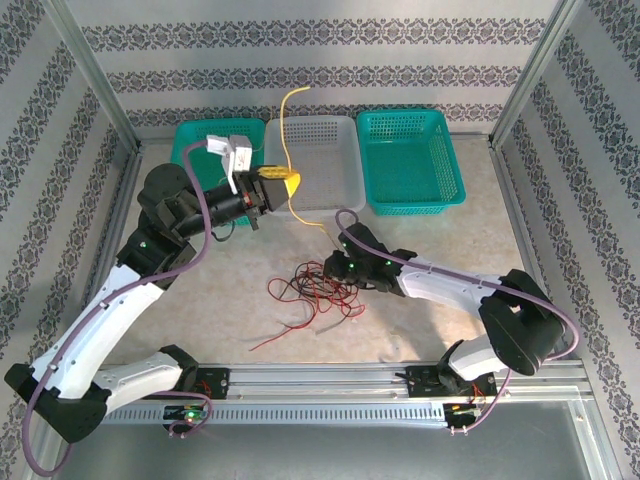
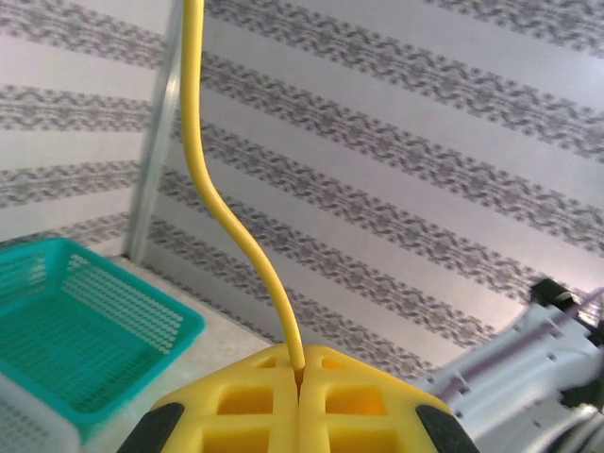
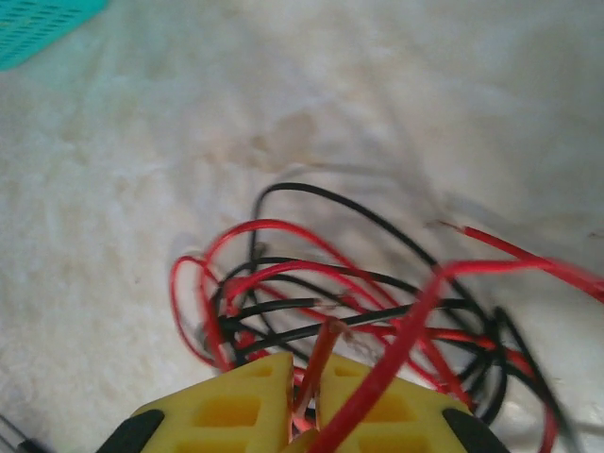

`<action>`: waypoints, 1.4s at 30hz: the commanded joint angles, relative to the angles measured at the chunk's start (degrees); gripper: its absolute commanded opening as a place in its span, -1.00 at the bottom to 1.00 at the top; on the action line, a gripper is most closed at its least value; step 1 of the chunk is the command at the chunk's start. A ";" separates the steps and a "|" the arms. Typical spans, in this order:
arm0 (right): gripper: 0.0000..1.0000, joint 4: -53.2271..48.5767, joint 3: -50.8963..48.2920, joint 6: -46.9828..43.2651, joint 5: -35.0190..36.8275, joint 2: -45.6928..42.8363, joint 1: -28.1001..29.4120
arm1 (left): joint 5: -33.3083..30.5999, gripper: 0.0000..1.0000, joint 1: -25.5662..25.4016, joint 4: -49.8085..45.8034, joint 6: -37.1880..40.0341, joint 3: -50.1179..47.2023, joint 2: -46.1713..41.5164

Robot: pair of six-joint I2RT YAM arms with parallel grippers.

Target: Untangle the cables

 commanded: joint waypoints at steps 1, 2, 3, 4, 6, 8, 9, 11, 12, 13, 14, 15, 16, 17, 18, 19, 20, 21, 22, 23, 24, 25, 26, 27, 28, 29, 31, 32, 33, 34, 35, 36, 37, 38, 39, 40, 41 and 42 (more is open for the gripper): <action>-0.66 3.60 -5.90 3.65 -1.00 -1.73 -1.47 | -9.19 -1.00 1.71 -5.96 2.74 4.24 -0.33; -0.62 3.47 -6.23 3.45 -1.13 -2.07 -1.63 | -12.08 -1.00 2.15 -7.94 3.65 5.07 -0.15; -0.57 3.10 -6.35 3.18 -1.18 -2.51 -1.84 | -17.06 -1.00 2.50 -10.92 4.75 6.42 0.23; -0.53 2.53 -6.35 2.97 -1.01 -2.85 -1.91 | -23.13 -1.00 2.91 -14.16 5.64 7.87 0.66; -0.48 2.18 -6.37 2.75 -0.98 -3.26 -2.10 | -33.22 -1.00 3.85 -18.15 6.28 9.77 1.01; -0.44 1.93 -6.20 2.53 -1.26 -3.61 -2.38 | -40.22 -1.00 5.15 -18.71 6.15 9.82 0.32; -0.41 1.77 -6.18 2.49 -1.18 -3.80 -2.38 | -44.30 -1.00 5.95 -18.82 5.23 9.73 -0.35; -0.38 1.61 -6.18 2.40 -1.30 -4.15 -2.56 | -49.03 -1.00 8.47 -19.14 2.41 9.55 -1.31; -0.37 1.50 -6.18 2.27 -1.56 -4.23 -2.63 | -50.50 -1.00 10.06 -19.43 0.67 9.63 -1.68; -0.35 1.41 -6.10 2.18 -1.82 -4.44 -2.61 | -51.85 -1.00 11.55 -19.62 -0.54 9.79 -1.82; -0.33 1.43 -6.02 2.04 -2.15 -4.74 -2.66 | -52.64 -1.00 12.61 -19.85 -0.51 10.24 -1.43; -0.30 1.39 -5.92 1.91 -2.51 -5.15 -2.51 | -54.08 -1.00 13.44 -20.49 0.92 11.37 -0.41; -0.28 1.11 -5.76 1.84 -2.75 -5.64 -2.49 | -56.00 -1.00 14.05 -21.82 2.88 13.38 1.22; -0.26 0.88 -5.59 1.64 -2.99 -6.16 -2.35 | -57.78 -1.00 14.59 -22.70 4.96 15.15 2.80; -0.24 0.56 -5.40 1.40 -3.08 -6.91 -2.23 | -60.22 -1.00 15.00 -22.79 7.13 16.42 4.41; -0.23 -0.01 -5.09 1.08 -3.11 -7.72 -1.97 | -61.57 -1.00 15.98 -22.75 8.18 17.68 5.90; -0.21 -0.53 -4.83 0.73 -3.07 -8.46 -1.77 | -61.54 -1.00 16.97 -22.36 8.93 18.50 7.02; -0.19 -1.05 -4.62 0.49 -3.02 -9.31 -1.57 | -61.24 -1.00 17.96 -20.82 9.33 18.57 7.98; -0.17 -1.49 -4.43 0.18 -2.98 -10.11 -1.36 | -60.18 -1.00 18.93 -18.66 9.83 17.98 8.72; -0.16 -1.91 -4.29 0.11 -2.89 -10.81 -1.27 | -59.34 -1.00 19.48 -17.48 10.41 17.95 9.79; -0.15 -2.45 -4.16 0.05 -2.80 -11.52 -1.13 | -58.77 -1.00 20.01 -17.72 10.96 18.97 11.61; -0.15 -3.00 -4.08 0.06 -2.68 -12.20 -0.98 | -57.80 -1.00 20.59 -19.18 11.05 20.80 13.75; -0.15 -3.27 -4.07 0.08 -2.59 -12.75 -0.93 | -56.95 -1.00 21.01 -19.97 11.28 22.11 15.43; -0.14 -3.57 -4.07 0.13 -2.43 -13.38 -0.82 | -56.25 -1.00 21.55 -20.22 11.29 23.08 17.12; -0.14 -3.88 -4.07 0.13 -2.28 -13.90 -0.60 | -55.79 -1.00 21.87 -19.64 11.61 23.41 18.30; -0.14 -4.25 -4.07 0.20 -2.08 -14.27 -0.40 | -55.67 -1.00 22.16 -19.85 11.82 24.03 19.57; -0.13 -4.94 -4.07 0.21 -1.76 -15.09 -0.38 | -55.85 -1.00 22.80 -23.87 12.35 28.15 23.62; -0.13 -5.18 -4.07 0.22 -1.58 -15.41 -0.33 | -55.96 -1.00 22.86 -25.33 12.83 29.64 25.36; -0.14 -5.53 -4.14 0.30 -1.38 -15.86 -0.37 | -56.39 -1.00 22.89 -25.99 13.29 30.75 26.72; -0.14 -5.75 -4.16 0.39 -1.25 -16.27 -0.37 | -56.81 -1.00 22.91 -25.85 13.61 30.91 27.60; -0.13 -5.87 -4.23 0.50 -1.18 -16.64 -0.32 | -57.11 -1.00 22.90 -25.58 13.90 30.82 28.23; -0.13 -6.06 -4.24 0.56 -1.05 -17.07 -0.27 | -57.59 -1.00 22.91 -25.81 14.31 30.97 29.10; -0.13 -6.16 -4.29 0.65 -1.00 -17.39 -0.29 | -57.70 -1.00 22.93 -26.21 14.37 31.24 29.90; -0.12 -6.35 -4.25 0.72 -0.93 -17.70 -0.24 | -57.46 -1.00 22.99 -26.55 14.37 31.35 30.52; -0.13 -6.59 -4.24 0.75 -0.79 -18.03 -0.28 | -57.08 -1.00 23.07 -26.72 14.20 31.30 31.07; -0.12 -6.91 -4.24 0.83 -0.74 -18.28 -0.28 | -56.56 -1.00 23.10 -26.85 13.98 31.26 31.67; -0.12 -7.27 -4.16 0.83 -0.54 -18.50 -0.21 | -56.15 -1.00 23.17 -27.47 13.73 31.49 32.40; -0.12 -7.54 -4.08 0.80 -0.48 -18.71 -0.18 | -55.56 -1.00 23.35 -28.86 13.42 32.45 33.51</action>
